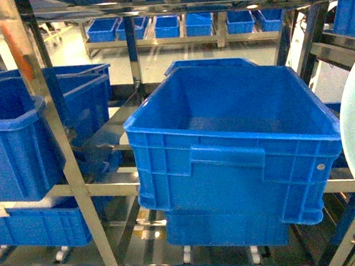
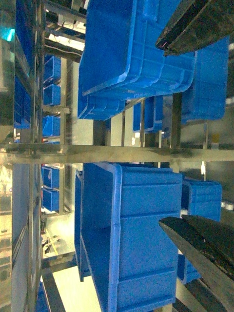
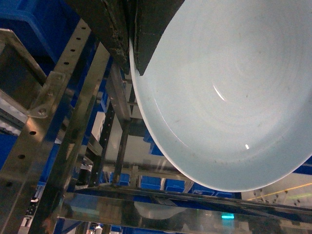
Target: Place blue tray on left shelf second layer neatly
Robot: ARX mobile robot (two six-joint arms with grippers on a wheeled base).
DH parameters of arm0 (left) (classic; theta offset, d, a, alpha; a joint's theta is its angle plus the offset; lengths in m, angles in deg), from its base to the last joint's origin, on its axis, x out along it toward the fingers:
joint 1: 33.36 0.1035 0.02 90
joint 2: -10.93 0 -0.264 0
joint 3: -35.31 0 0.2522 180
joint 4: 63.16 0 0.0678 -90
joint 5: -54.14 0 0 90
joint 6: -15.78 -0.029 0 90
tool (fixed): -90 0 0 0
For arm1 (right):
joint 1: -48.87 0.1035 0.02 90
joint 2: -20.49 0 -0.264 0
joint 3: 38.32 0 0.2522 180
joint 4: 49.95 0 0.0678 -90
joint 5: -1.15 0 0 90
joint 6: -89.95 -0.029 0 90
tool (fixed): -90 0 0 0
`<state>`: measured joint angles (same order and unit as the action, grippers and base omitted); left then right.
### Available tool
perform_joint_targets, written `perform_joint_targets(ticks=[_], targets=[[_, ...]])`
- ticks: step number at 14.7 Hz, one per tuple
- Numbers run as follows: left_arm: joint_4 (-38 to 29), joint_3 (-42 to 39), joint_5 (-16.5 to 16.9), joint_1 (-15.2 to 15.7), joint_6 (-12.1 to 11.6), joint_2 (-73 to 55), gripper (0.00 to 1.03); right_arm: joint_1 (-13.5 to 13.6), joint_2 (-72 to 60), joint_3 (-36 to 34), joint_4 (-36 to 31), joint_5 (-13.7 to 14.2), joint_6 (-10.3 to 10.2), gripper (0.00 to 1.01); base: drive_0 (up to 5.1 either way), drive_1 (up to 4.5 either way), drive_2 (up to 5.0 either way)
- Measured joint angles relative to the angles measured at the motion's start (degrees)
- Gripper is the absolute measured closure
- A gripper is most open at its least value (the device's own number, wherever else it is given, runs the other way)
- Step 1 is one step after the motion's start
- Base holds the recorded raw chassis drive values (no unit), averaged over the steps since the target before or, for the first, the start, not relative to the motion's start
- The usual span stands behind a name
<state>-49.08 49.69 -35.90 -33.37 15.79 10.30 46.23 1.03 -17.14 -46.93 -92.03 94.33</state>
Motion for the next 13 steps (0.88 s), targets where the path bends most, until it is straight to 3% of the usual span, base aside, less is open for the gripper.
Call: perform_joint_targets(ticks=[9,13], targets=[[0.31,0.0,0.02,0.0,-0.02,0.0,0.05,0.0,-0.5,0.0,0.07,0.0,0.02,0.99,0.1,4.11,-4.0],[-0.11,0.0,0.0,0.0,-0.02,0.0,0.05,0.0,-0.24,0.0,-0.09,-0.02,0.0,0.99,0.0,0.0,0.0]])
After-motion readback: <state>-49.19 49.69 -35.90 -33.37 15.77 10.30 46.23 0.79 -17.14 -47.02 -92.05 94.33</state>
